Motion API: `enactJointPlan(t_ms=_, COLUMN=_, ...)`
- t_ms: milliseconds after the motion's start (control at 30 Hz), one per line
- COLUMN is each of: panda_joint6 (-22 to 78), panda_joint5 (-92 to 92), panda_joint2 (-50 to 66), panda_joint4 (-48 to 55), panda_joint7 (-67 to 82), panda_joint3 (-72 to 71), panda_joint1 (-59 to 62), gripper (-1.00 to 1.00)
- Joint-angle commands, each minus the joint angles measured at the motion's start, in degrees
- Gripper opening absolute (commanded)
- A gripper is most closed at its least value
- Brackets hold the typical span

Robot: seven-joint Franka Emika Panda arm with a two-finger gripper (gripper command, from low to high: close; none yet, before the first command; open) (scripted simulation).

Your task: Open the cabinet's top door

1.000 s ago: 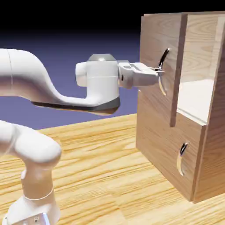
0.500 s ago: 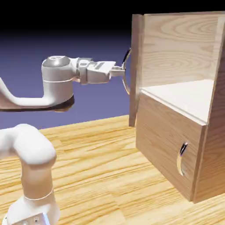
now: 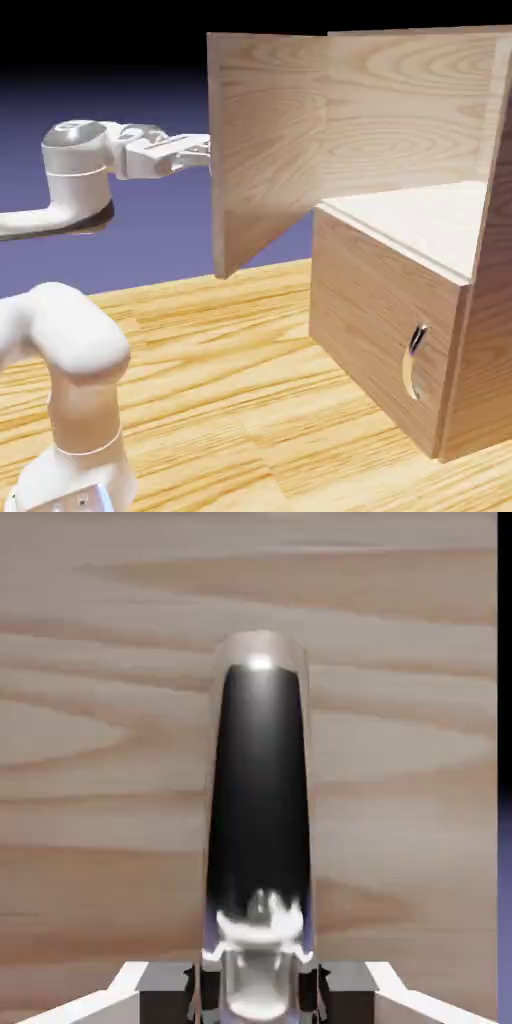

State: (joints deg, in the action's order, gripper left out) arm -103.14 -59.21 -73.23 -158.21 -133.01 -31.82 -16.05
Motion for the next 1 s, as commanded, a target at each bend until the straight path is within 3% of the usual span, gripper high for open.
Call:
enactJointPlan(t_ms=0, panda_joint6=2.00, panda_joint5=1.72, panda_joint2=0.79, panda_joint4=1.24, panda_joint7=-0.13, panda_joint3=-2.09, panda_joint1=0.58, gripper=-1.00)
enactJointPlan(t_ms=500, panda_joint6=30.17, panda_joint5=20.14, panda_joint2=11.68, panda_joint4=29.74, panda_joint7=-0.74, panda_joint3=-30.73, panda_joint1=23.42, gripper=-1.00)
enactJointPlan(t_ms=967, panda_joint6=49.42, panda_joint5=26.49, panda_joint2=10.18, panda_joint4=58.80, panda_joint7=5.03, panda_joint3=-46.87, panda_joint1=50.80, gripper=-1.00)
